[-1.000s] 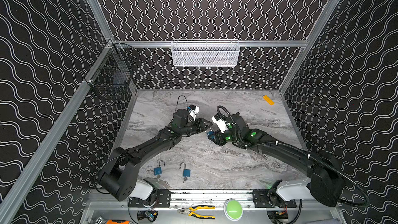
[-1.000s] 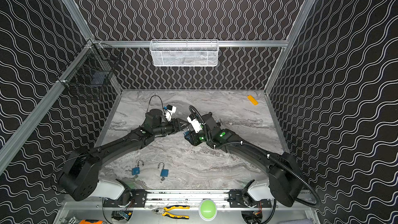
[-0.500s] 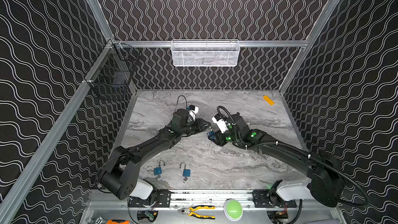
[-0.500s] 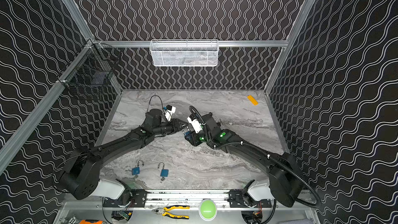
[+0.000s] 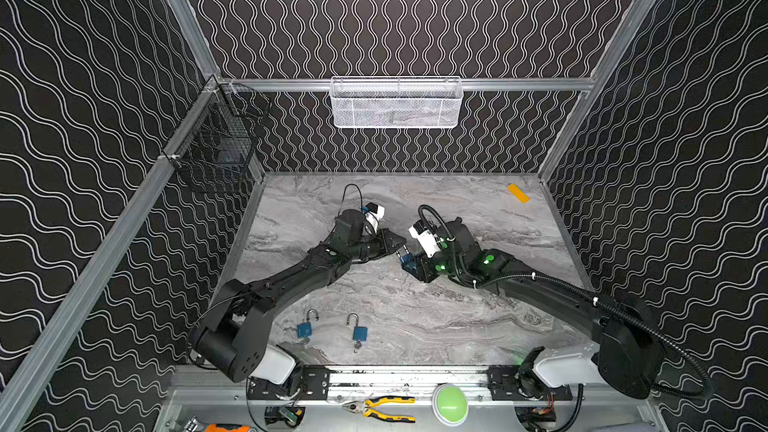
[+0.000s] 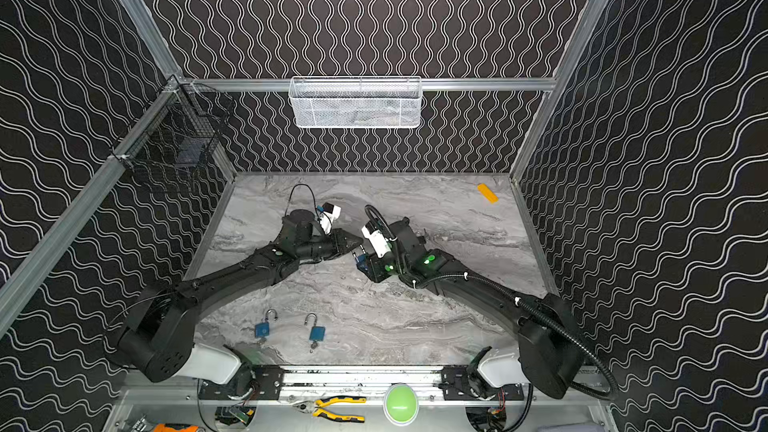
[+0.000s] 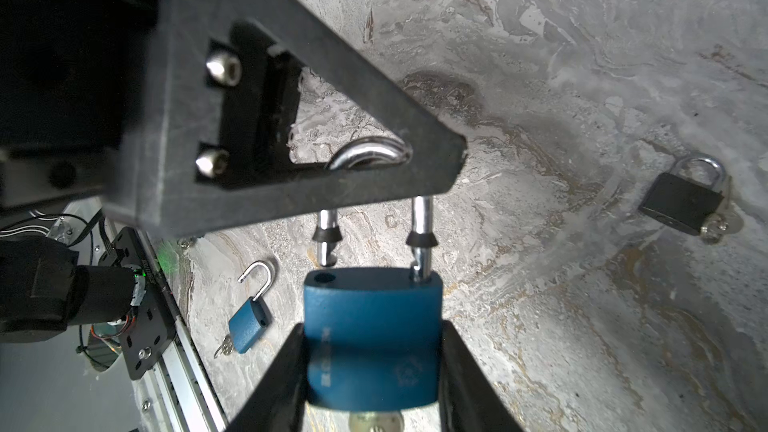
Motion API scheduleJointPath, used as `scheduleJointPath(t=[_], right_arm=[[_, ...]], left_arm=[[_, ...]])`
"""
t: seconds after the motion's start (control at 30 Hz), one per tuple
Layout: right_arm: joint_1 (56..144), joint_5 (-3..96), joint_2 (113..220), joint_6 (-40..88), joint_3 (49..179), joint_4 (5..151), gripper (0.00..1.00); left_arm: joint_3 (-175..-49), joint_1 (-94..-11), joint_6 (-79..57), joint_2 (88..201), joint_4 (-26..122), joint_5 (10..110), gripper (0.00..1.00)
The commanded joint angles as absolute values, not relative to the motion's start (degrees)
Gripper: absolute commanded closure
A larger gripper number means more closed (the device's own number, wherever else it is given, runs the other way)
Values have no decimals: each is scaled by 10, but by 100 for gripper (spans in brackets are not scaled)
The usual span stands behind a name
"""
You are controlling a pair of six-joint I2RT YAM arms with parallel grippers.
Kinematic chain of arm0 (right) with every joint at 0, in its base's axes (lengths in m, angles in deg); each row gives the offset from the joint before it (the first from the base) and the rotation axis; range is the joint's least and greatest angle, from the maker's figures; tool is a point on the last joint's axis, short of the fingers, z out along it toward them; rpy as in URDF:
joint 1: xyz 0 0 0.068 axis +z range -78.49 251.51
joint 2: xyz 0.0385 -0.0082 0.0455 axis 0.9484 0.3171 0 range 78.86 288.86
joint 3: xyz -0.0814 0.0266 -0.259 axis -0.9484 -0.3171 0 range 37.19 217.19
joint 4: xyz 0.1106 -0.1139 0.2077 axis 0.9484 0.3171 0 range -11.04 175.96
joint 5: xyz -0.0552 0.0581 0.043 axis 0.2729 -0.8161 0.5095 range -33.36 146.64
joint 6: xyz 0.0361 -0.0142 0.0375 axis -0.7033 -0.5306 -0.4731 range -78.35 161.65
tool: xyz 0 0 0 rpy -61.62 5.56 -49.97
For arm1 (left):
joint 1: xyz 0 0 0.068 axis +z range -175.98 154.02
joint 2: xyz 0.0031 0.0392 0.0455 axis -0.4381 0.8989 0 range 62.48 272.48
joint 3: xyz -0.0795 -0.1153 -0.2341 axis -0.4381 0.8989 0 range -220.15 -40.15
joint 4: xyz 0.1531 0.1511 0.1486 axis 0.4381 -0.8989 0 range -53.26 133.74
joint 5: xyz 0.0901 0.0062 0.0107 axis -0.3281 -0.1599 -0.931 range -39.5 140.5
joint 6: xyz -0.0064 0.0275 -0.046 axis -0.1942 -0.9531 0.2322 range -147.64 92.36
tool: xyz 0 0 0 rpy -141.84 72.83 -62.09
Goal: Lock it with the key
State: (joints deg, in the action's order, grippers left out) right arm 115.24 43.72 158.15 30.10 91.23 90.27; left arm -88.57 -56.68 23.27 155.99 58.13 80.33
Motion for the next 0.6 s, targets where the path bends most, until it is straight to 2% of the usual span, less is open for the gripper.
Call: scheduleJointPath(t=[0.0,0.13,0.4,0.57], right_arm=[[1151,428,1581,302,912,880,78],[1150,430,1579,301,910,878,76],[1144,428,1578,297,904,868,66],[1137,417,1577,291,895,855,55]], left_arm=[[-889,-564,225,1567,578,786,92],[-893,-565,226,1575,566,778,100],[-897,-565,232,1585,572,778,100],[-900,-565,237,1577,570,772,100]])
